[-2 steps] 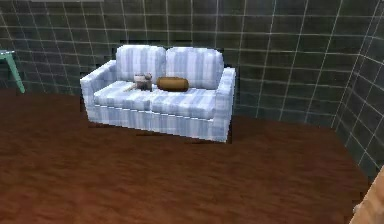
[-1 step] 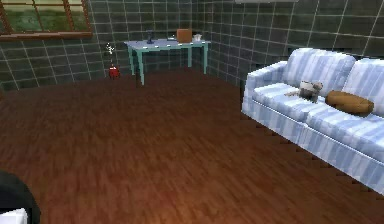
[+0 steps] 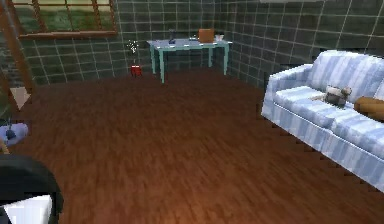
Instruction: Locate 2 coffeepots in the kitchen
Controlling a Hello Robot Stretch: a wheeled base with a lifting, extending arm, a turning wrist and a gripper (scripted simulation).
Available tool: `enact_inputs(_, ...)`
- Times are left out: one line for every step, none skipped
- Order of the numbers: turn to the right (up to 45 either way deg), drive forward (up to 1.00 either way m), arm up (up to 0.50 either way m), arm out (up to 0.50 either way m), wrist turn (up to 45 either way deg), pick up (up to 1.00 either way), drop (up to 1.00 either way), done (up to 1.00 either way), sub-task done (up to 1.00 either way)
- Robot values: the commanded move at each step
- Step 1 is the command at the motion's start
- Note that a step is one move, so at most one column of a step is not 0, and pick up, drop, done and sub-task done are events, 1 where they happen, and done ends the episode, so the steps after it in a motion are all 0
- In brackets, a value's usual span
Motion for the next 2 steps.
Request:
enact_inputs(0.0,0.40,0.00,0.00,0.0,0.00,0.00,0.00,0.00)
enact_inputs(-21.0,0.00,0.00,0.00,0.0,0.00,0.00,0.00,0.00)
